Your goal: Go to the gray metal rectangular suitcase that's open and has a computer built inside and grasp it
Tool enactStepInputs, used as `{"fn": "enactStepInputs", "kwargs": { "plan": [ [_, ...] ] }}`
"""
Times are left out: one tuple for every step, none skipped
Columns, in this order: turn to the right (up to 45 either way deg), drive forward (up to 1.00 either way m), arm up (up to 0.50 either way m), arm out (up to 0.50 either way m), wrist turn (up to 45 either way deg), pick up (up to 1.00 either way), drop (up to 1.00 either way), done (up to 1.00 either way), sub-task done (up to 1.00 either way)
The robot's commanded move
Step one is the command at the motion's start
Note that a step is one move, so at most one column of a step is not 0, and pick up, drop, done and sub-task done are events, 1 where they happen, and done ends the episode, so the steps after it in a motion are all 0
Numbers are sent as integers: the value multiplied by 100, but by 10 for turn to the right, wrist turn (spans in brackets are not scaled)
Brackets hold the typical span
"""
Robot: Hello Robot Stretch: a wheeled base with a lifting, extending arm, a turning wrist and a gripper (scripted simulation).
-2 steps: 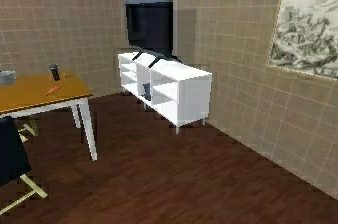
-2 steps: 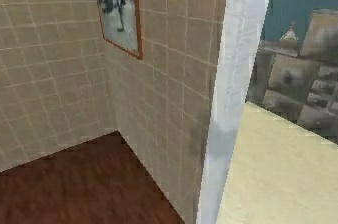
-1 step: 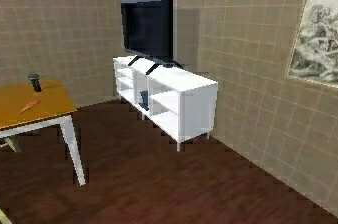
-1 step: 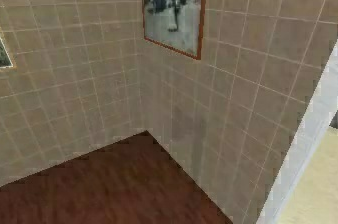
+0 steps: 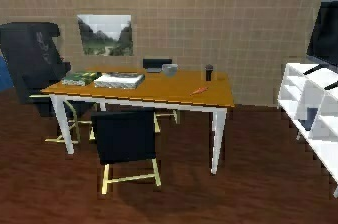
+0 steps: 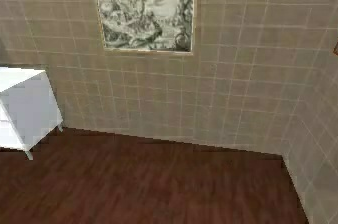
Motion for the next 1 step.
{"fn": "enactStepInputs", "kwargs": {
  "plan": [
    [-210,0,0,0,0,0,0,0,0]
  ]
}}
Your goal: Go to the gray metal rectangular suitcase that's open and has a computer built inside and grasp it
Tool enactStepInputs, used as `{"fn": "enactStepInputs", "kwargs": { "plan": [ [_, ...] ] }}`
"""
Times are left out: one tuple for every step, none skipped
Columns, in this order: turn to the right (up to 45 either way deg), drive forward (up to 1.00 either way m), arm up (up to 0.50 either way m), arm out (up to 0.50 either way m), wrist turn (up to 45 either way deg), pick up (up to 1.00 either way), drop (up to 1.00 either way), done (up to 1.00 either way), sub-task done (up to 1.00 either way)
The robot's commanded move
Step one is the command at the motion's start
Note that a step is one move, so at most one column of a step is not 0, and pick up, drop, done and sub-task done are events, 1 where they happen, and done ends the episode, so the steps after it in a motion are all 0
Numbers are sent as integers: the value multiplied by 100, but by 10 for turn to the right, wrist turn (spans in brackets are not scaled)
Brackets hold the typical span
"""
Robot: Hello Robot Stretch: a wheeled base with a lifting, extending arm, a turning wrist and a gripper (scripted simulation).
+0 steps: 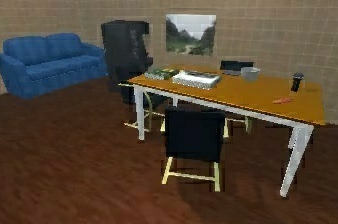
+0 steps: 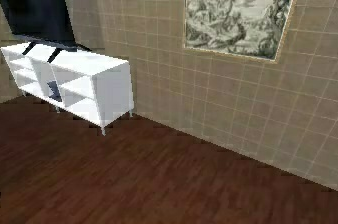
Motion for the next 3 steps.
{"fn": "enactStepInputs", "kwargs": {
  "plan": [
    [0,40,0,0,0,0,0,0,0],
    [30,0,0,0,0,0,0,0,0],
    [0,30,0,0,0,0,0,0,0]
  ]
}}
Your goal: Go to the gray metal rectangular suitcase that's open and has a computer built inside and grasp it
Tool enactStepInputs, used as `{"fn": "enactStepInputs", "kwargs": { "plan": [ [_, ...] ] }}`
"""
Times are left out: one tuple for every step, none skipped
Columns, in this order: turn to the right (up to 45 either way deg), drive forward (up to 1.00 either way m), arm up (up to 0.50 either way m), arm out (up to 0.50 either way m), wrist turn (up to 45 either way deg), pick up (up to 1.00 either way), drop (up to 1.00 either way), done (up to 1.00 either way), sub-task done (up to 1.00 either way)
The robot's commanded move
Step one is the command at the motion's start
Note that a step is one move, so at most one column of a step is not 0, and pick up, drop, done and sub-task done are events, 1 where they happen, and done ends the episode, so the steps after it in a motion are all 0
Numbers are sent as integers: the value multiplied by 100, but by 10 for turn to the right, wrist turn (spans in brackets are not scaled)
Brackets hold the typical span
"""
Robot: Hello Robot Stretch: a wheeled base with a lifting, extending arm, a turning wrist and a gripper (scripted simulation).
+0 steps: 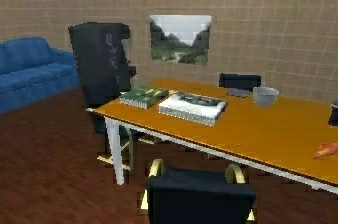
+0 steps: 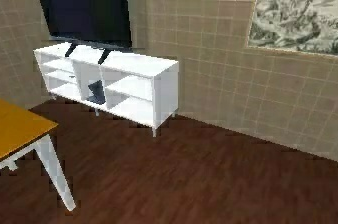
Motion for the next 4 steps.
{"fn": "enactStepInputs", "kwargs": {
  "plan": [
    [-450,0,0,0,0,0,0,0,0],
    [-180,0,0,0,0,0,0,0,0],
    [0,100,0,0,0,0,0,0,0],
    [0,100,0,0,0,0,0,0,0]
  ]
}}
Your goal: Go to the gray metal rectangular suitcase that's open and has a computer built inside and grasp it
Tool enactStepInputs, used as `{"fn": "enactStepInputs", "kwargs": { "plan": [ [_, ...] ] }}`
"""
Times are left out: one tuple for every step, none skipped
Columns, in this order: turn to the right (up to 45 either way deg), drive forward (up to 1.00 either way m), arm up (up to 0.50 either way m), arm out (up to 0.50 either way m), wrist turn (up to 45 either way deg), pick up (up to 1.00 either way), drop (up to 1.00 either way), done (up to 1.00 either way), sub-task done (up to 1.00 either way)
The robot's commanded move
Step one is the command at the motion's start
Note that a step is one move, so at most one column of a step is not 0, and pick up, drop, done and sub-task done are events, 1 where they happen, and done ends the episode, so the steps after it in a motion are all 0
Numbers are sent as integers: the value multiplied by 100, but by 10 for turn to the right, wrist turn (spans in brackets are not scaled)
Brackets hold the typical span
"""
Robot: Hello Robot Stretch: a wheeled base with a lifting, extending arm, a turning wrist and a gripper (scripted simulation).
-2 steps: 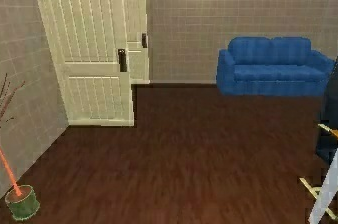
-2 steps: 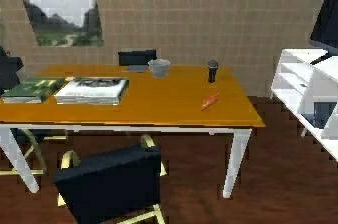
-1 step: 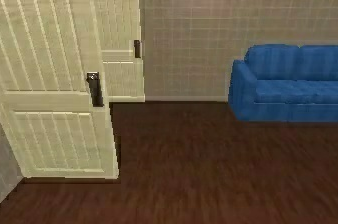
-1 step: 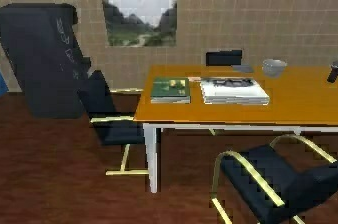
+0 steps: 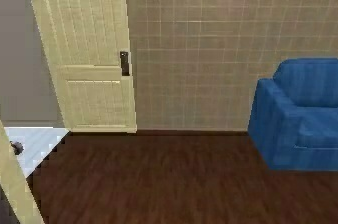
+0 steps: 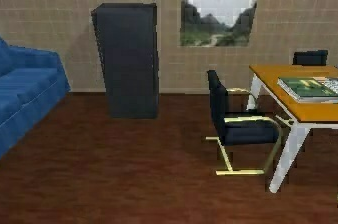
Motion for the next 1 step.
{"fn": "enactStepInputs", "kwargs": {
  "plan": [
    [0,80,0,0,0,0,0,0,0]
  ]
}}
